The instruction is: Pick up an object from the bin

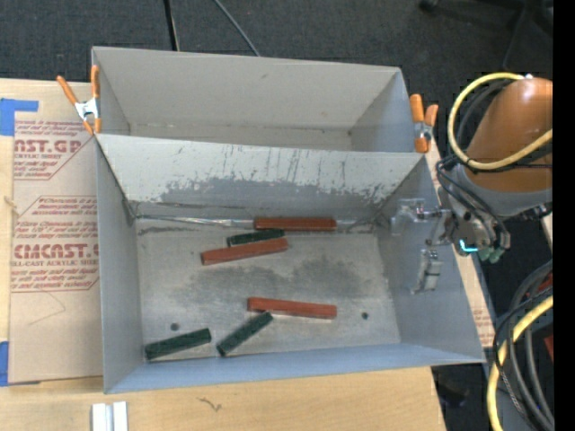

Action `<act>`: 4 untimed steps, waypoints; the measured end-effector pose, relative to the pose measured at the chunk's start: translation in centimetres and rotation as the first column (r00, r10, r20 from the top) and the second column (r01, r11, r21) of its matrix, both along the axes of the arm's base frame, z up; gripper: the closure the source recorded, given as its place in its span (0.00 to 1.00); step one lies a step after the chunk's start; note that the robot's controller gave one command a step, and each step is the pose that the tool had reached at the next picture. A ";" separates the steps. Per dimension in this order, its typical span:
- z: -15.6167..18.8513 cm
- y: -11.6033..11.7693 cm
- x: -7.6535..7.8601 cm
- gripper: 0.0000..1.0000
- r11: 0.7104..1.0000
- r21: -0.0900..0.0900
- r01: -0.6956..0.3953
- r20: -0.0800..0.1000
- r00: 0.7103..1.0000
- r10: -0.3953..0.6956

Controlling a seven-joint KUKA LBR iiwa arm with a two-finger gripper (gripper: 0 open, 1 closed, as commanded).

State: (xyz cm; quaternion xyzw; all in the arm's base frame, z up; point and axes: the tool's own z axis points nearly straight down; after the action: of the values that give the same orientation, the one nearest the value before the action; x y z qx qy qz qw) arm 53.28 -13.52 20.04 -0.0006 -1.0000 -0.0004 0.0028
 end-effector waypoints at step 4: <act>-13.2 15.5 -5.2 0.00 0.832 -0.003 0.555 0.003 0.832 -0.555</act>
Offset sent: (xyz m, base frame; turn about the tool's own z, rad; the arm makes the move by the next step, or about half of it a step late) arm -0.0015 0.0772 -0.1304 0.2149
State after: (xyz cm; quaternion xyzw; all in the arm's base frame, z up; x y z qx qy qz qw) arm 48.10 1.99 6.87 -0.2908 -0.9568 0.0005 0.0016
